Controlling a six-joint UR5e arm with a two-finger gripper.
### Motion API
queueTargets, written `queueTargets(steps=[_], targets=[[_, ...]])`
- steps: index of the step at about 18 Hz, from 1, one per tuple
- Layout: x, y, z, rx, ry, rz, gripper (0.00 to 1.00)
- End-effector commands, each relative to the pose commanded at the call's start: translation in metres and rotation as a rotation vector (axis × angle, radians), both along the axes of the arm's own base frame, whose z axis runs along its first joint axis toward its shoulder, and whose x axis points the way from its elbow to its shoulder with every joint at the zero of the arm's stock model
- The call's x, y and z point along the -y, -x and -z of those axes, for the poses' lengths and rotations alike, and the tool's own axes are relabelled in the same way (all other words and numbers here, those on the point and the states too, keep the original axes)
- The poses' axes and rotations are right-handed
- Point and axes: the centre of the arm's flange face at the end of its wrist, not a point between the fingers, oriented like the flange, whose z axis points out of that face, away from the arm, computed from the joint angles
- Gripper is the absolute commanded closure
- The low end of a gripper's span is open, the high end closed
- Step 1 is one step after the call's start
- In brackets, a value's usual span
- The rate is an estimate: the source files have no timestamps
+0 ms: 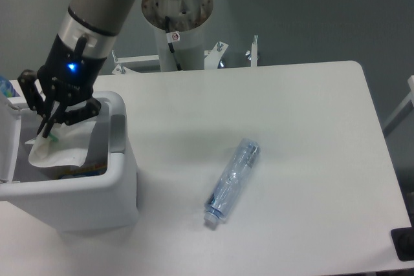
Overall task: Place the trash in the trash can
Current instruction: 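Open the gripper to drop the tissue into the bin, then move the open gripper over the clear plastic bottle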
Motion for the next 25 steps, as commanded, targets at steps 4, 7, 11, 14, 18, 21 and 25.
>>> queueTargets(steps=[4,7,11,14,18,21,25], targets=[[0.000,0.002,0.010,-0.028,0.030,-0.008,0.49],[0.000,0.002,0.009,-0.031,0.029,-0.008,0.21],[0.001,0.007,0.003,-0.074,0.035,-0.024,0.00],[0.001,0.009,-0.006,-0.095,0.028,-0.031,0.00],[0.009,0.023,-0.016,-0.236,0.071,-0.068,0.00],[0.011,0.028,-0.021,-0.234,0.061,-0.085,0.00],[0.011,0.036,-0.036,-0.213,0.042,-0.135,0.00]])
